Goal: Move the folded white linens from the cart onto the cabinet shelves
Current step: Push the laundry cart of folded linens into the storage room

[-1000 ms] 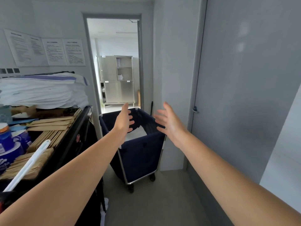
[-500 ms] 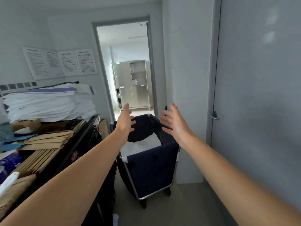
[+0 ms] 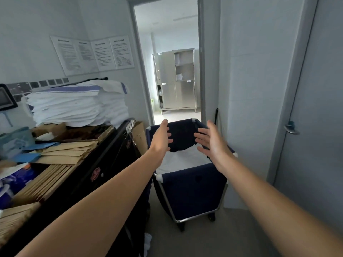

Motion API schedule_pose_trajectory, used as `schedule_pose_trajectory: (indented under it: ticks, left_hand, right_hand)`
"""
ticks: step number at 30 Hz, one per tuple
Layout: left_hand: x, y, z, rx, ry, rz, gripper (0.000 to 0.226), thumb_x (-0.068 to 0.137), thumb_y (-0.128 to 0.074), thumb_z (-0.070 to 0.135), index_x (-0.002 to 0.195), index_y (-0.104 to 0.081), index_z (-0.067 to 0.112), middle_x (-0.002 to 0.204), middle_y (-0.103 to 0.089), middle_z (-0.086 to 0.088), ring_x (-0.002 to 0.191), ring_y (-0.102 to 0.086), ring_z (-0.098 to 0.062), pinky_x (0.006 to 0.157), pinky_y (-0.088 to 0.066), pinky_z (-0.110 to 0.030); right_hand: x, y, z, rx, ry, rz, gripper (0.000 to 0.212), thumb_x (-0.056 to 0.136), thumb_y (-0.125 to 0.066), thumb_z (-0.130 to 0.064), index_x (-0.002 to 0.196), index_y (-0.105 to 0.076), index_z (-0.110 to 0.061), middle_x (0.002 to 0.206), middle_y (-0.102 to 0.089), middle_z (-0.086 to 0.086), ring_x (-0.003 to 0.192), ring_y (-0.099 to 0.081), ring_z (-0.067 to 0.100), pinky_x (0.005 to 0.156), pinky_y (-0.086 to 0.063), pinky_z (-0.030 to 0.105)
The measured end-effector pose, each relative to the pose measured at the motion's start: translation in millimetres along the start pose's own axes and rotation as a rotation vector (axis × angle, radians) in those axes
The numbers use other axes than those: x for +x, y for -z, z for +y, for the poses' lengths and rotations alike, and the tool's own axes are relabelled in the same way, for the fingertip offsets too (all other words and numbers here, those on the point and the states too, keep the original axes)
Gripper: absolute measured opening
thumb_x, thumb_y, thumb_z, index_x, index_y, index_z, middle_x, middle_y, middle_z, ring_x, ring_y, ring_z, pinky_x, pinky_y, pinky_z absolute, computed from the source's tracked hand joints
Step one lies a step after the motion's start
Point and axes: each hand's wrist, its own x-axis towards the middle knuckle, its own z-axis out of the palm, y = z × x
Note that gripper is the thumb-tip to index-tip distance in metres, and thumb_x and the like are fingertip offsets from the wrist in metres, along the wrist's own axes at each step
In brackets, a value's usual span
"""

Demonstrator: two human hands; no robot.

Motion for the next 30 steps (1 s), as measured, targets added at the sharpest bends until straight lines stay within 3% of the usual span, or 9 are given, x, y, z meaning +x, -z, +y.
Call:
schedule_pose_trajectory:
  ticks: [4, 10, 15, 18, 22, 27, 30]
  left_hand:
    - [64.5, -9.1, -7.7, -0.066, 0.024, -0.007, 0.058, 0.104, -0.031, 0.053, 0.143, -0.046, 0.013, 0.136, -0.056, -0.01, 0.117, -0.058, -0.026, 0.107, -0.044, -0.05]
    - [141.0, -37.1, -41.1, -0.047, 0.102, -0.053, 0.059, 0.105, -0.029, 0.052, 0.146, -0.045, 0.012, 0.138, -0.056, -0.009, 0.118, -0.058, -0.025, 0.105, -0.044, -0.044]
    - [193.3, -66.0, -68.6, -0.077, 0.202, -0.073, 0.058, 0.105, -0.026, 0.056, 0.134, -0.053, 0.014, 0.124, -0.061, -0.007, 0.107, -0.063, -0.022, 0.092, -0.049, -0.04]
    - [229.9, -83.3, -82.5, 0.005, 0.184, -0.056, 0.06, 0.105, -0.025, 0.054, 0.139, -0.051, 0.012, 0.131, -0.058, -0.008, 0.111, -0.059, -0.022, 0.096, -0.045, -0.039]
    - [276.4, -98.5, -107.0, 0.079, 0.194, 0.001, 0.061, 0.105, -0.025, 0.054, 0.143, -0.048, 0.011, 0.136, -0.057, -0.008, 0.111, -0.059, -0.022, 0.09, -0.044, -0.036]
    - [327.4, -108.5, -130.3, 0.124, 0.244, 0.097, 0.062, 0.105, -0.024, 0.055, 0.143, -0.048, 0.012, 0.136, -0.056, -0.006, 0.114, -0.058, -0.022, 0.101, -0.043, -0.039]
    - [341.3, -113.6, -162.9, 0.216, 0.225, 0.134, 0.052, 0.103, -0.026, 0.055, 0.122, -0.057, 0.018, 0.123, -0.061, -0.003, 0.112, -0.058, -0.021, 0.105, -0.042, -0.043]
  right_hand:
    - [52.5, -6.9, 4.9, -0.15, 0.02, -0.01, 0.056, 0.102, -0.036, -0.054, 0.139, -0.053, -0.016, 0.134, -0.061, 0.003, 0.12, -0.057, 0.016, 0.108, -0.044, 0.04]
    - [124.4, 2.6, 16.4, -0.377, 0.066, 0.017, 0.056, 0.103, -0.033, -0.052, 0.144, -0.049, -0.017, 0.137, -0.058, -0.001, 0.124, -0.053, 0.013, 0.106, -0.04, 0.032]
    - [182.7, 20.1, 45.4, -0.388, -0.02, 0.055, 0.055, 0.102, -0.035, -0.055, 0.141, -0.052, -0.021, 0.133, -0.061, -0.003, 0.122, -0.055, 0.013, 0.109, -0.042, 0.039]
    - [225.5, 31.3, 59.2, -0.391, -0.055, 0.064, 0.053, 0.102, -0.037, -0.054, 0.14, -0.053, -0.02, 0.132, -0.061, -0.003, 0.121, -0.056, 0.014, 0.11, -0.042, 0.041]
    - [287.4, 47.6, 77.2, -0.368, -0.079, 0.006, 0.054, 0.102, -0.036, -0.054, 0.141, -0.052, -0.02, 0.133, -0.06, -0.003, 0.123, -0.055, 0.015, 0.111, -0.041, 0.042]
    - [356.6, 65.3, 102.0, -0.334, -0.13, -0.05, 0.053, 0.103, -0.036, -0.052, 0.139, -0.053, -0.017, 0.123, -0.061, -0.005, 0.119, -0.056, 0.015, 0.103, -0.043, 0.035]
    - [386.6, 73.9, 129.0, -0.387, -0.162, -0.105, 0.052, 0.104, -0.034, -0.049, 0.14, -0.053, -0.016, 0.128, -0.061, -0.003, 0.118, -0.055, 0.014, 0.105, -0.042, 0.035]
